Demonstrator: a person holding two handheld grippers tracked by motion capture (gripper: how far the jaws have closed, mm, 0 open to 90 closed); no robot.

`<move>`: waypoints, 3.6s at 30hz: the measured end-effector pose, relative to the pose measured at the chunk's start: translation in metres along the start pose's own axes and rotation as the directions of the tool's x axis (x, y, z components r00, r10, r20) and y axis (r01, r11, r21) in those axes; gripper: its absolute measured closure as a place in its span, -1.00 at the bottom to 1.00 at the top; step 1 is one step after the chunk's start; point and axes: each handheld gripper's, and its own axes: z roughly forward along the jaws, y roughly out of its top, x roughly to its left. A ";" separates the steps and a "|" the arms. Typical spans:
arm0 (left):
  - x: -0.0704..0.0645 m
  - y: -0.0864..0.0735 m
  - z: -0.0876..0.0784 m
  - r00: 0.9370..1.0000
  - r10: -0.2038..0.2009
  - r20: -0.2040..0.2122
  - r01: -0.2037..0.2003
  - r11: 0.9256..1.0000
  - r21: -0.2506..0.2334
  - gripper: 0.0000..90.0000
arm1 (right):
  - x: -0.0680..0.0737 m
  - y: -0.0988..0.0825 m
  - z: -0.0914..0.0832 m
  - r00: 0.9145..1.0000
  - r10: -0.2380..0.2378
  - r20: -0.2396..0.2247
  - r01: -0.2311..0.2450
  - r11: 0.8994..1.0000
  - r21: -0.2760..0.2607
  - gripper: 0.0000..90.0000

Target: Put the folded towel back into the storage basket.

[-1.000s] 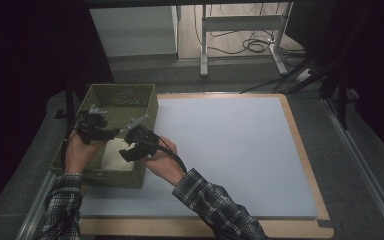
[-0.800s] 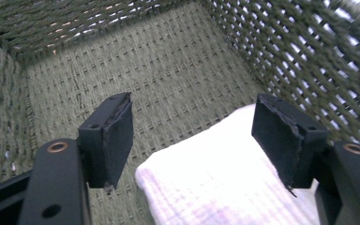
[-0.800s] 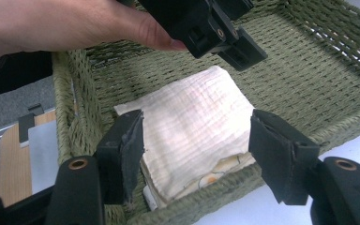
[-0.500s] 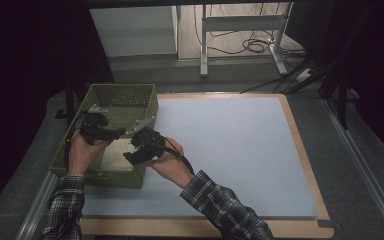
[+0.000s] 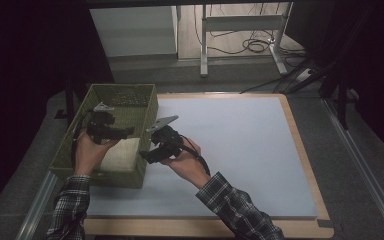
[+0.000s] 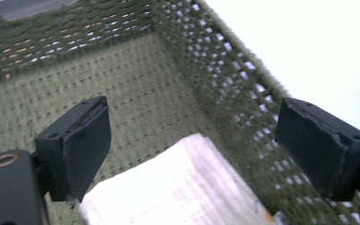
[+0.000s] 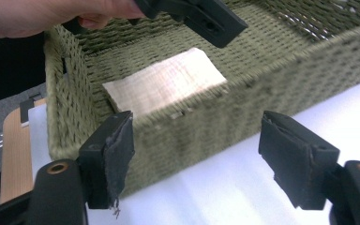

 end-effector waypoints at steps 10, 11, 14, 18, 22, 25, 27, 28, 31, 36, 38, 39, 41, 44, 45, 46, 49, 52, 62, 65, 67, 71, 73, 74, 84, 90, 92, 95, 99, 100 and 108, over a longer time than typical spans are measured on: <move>-0.029 0.013 0.007 0.999 0.044 0.024 -0.044 0.999 0.012 -0.81 | -0.020 -0.027 -0.023 0.999 0.033 -0.008 -0.033 0.999 -0.012 -0.61; -0.032 0.014 0.007 0.998 0.050 0.026 -0.051 0.999 0.016 -0.81 | -0.020 -0.027 -0.023 0.999 0.033 -0.008 -0.033 0.999 -0.012 -0.61; -0.042 0.018 0.008 0.997 0.063 0.035 -0.064 0.998 0.023 -0.81 | -0.028 -0.037 -0.031 0.999 0.041 0.002 -0.041 0.999 -0.012 -0.66; -0.058 0.023 0.013 0.995 0.082 0.051 -0.085 0.995 0.044 -0.82 | -0.035 -0.047 -0.039 0.998 0.059 0.008 -0.059 0.998 -0.009 -0.69; -0.067 0.025 0.018 0.994 0.095 0.059 -0.098 0.994 0.050 -0.82 | -0.043 -0.058 -0.046 0.997 0.078 0.003 -0.078 0.997 0.007 -0.76; -0.077 0.028 0.023 0.992 0.106 0.066 -0.109 0.993 0.054 -0.83 | -0.045 -0.063 -0.051 0.997 0.080 0.013 -0.080 0.997 0.019 -0.79; -0.084 0.030 0.025 0.991 0.113 0.069 -0.117 0.992 0.052 -0.84 | -0.047 -0.068 -0.055 0.997 0.075 0.027 -0.075 0.997 0.029 -0.80; -0.087 0.031 0.026 0.991 0.115 0.068 -0.118 0.992 0.049 -0.84 | -0.048 -0.070 -0.057 0.997 0.071 0.033 -0.072 0.997 0.031 -0.81; -0.096 0.033 0.029 0.991 0.115 0.074 -0.119 0.992 0.046 -0.86 | -0.051 -0.076 -0.064 0.996 0.073 0.045 -0.075 0.997 0.028 -0.81; -0.116 0.036 0.035 0.985 0.142 0.099 -0.146 0.988 0.041 -0.88 | -0.060 -0.091 -0.080 0.994 0.077 0.076 -0.079 0.997 0.022 -0.83; -0.123 0.036 0.037 0.983 0.151 0.106 -0.155 0.987 0.036 -0.88 | -0.063 -0.096 -0.086 0.993 0.080 0.087 -0.082 0.996 0.024 -0.83; -0.123 0.036 0.037 0.983 0.151 0.106 -0.155 0.987 0.036 -0.88 | -0.063 -0.096 -0.086 0.993 0.080 0.087 -0.082 0.996 0.024 -0.83; -0.130 0.036 0.039 0.982 0.154 0.109 -0.158 0.987 0.030 -0.89 | -0.065 -0.101 -0.091 0.992 0.080 0.099 -0.084 0.996 0.028 -0.83; -0.138 0.035 0.043 0.979 0.160 0.127 -0.164 0.986 0.024 -0.89 | -0.071 -0.112 -0.102 0.989 0.091 0.115 -0.094 0.995 0.027 -0.84; -0.140 0.035 0.044 0.978 0.161 0.131 -0.165 0.986 0.022 -0.89 | -0.071 -0.112 -0.102 0.989 0.091 0.115 -0.094 0.995 0.027 -0.84; -0.143 0.034 0.045 0.977 0.160 0.139 -0.164 0.986 0.019 -0.90 | -0.073 -0.118 -0.108 0.987 0.097 0.125 -0.101 0.994 0.027 -0.84; -0.149 0.030 0.048 0.974 0.162 0.158 -0.166 0.986 0.015 -0.89 | -0.076 -0.124 -0.113 0.986 0.104 0.132 -0.109 0.994 0.027 -0.84; -0.156 0.026 0.053 0.972 0.161 0.170 -0.165 0.986 0.014 -0.90 | -0.079 -0.133 -0.120 0.983 0.109 0.148 -0.115 0.993 0.031 -0.84; -0.176 0.009 0.055 0.962 0.181 0.203 -0.183 0.983 -0.010 -0.90 | -0.083 -0.161 -0.146 0.975 0.117 0.187 -0.126 0.991 0.040 -0.84; -0.179 0.004 0.054 0.960 0.193 0.201 -0.195 0.981 -0.010 -0.90 | -0.083 -0.167 -0.152 0.975 0.116 0.191 -0.125 0.991 0.039 -0.84; -0.182 -0.001 0.055 0.960 0.200 0.198 -0.202 0.979 -0.011 -0.90 | -0.082 -0.169 -0.154 0.974 0.114 0.194 -0.124 0.992 0.040 -0.84; -0.185 -0.011 0.054 0.958 0.194 0.212 -0.195 0.981 -0.016 -0.91 | -0.081 -0.178 -0.162 0.973 0.114 0.201 -0.126 0.991 0.044 -0.84; -0.187 -0.017 0.054 0.957 0.192 0.216 -0.193 0.981 -0.016 -0.91 | -0.081 -0.184 -0.166 0.971 0.117 0.207 -0.128 0.991 0.044 -0.84; -0.188 -0.023 0.054 0.957 0.192 0.218 -0.193 0.981 -0.017 -0.91 | -0.081 -0.189 -0.169 0.969 0.122 0.215 -0.134 0.990 0.043 -0.84; -0.189 -0.052 0.053 0.960 0.180 0.213 -0.180 0.983 -0.018 -0.91 | -0.084 -0.217 -0.184 0.962 0.145 0.231 -0.155 0.987 0.029 -0.88; -0.188 -0.066 0.056 0.963 0.171 0.210 -0.173 0.985 -0.008 -0.93 | -0.085 -0.231 -0.185 0.961 0.143 0.238 -0.156 0.987 0.039 -0.91; -0.187 -0.071 0.058 0.964 0.166 0.207 -0.170 0.986 -0.002 -0.94 | -0.085 -0.236 -0.184 0.960 0.143 0.241 -0.159 0.986 0.047 -0.92; -0.185 -0.079 0.061 0.966 0.154 0.210 -0.159 0.987 0.009 -0.95 | -0.086 -0.244 -0.182 0.959 0.142 0.247 -0.161 0.985 0.060 -0.93; -0.183 -0.089 0.065 0.968 0.150 0.201 -0.159 0.987 0.027 -0.96 | -0.087 -0.252 -0.179 0.956 0.143 0.255 -0.167 0.983 0.075 -0.93; -0.183 -0.092 0.067 0.969 0.144 0.200 -0.154 0.988 0.034 -0.96 | -0.088 -0.255 -0.179 0.955 0.146 0.258 -0.171 0.982 0.078 -0.93; -0.186 -0.102 0.077 0.970 0.167 0.178 -0.181 0.981 0.068 -0.99 | -0.088 -0.265 -0.171 0.952 0.124 0.281 -0.160 0.981 0.109 -0.95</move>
